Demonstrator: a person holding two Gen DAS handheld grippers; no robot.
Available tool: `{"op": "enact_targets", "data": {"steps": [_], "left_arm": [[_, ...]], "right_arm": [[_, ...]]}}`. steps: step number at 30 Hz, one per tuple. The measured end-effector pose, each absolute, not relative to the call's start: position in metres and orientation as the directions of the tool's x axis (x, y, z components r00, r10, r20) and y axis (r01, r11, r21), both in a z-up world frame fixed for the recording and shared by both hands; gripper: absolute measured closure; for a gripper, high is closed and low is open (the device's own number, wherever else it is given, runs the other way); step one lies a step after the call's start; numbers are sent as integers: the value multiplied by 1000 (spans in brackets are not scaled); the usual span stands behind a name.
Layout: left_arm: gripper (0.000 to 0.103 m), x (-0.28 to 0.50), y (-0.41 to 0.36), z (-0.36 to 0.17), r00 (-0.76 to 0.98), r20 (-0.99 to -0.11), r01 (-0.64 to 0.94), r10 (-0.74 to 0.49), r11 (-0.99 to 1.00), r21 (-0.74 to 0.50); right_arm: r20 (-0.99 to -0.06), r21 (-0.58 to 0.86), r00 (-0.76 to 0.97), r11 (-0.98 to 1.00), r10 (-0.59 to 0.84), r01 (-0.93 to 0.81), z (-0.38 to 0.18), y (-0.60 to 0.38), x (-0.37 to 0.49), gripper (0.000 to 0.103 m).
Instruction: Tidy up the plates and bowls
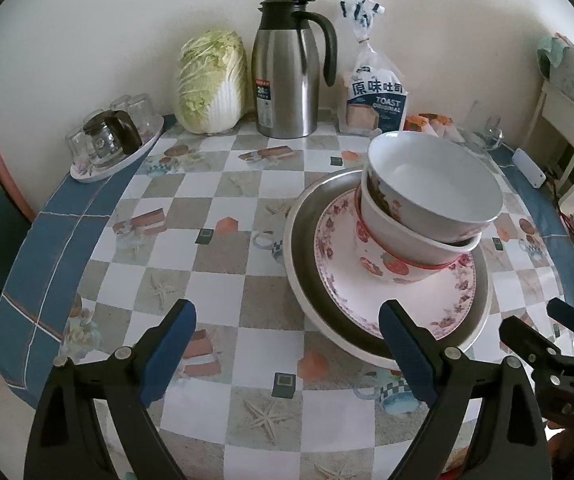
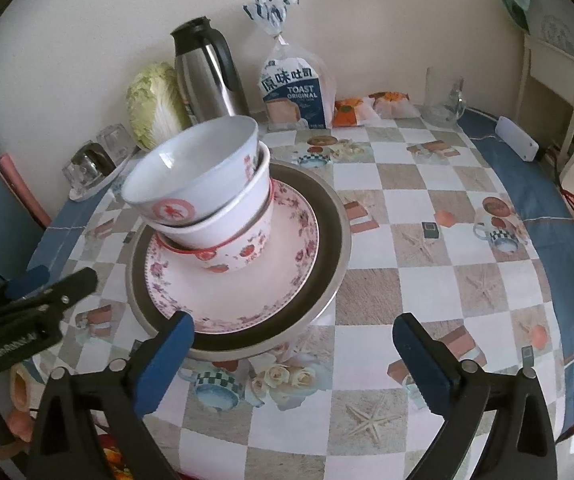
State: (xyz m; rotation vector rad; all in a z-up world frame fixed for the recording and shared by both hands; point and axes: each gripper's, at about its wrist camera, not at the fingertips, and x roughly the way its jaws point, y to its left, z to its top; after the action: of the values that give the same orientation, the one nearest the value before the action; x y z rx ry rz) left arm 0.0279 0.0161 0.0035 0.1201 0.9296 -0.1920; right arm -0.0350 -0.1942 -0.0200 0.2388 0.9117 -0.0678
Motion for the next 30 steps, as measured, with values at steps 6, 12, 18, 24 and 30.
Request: {"op": "enact_targets", "data": {"steps": [6,12,18,24,30], "left_arm": [[10,26,6,2,586,-804,250,-103,966,58],[10,28,7,1,573,-813,250,-104,967,52],[10,30,7,-3,554,-826,249,-100,967,50],[10,36,8,-14,509,-858,229,-72,972,54],[10,37,9,-20,486,-872,224,-62,973,55]], "right_arm": [[-797,170,603,968,26,183,-25,-199,-33,2],[-800,157,600,970,14,187,-26,-199,-32,1],[-800,151,600,972,11,182,-26,-197,-32,1],[-802,143,597,974,10,177,-26,-195,-32,1],[-804,143,594,974,10,178,-27,-195,-31,1]]}}
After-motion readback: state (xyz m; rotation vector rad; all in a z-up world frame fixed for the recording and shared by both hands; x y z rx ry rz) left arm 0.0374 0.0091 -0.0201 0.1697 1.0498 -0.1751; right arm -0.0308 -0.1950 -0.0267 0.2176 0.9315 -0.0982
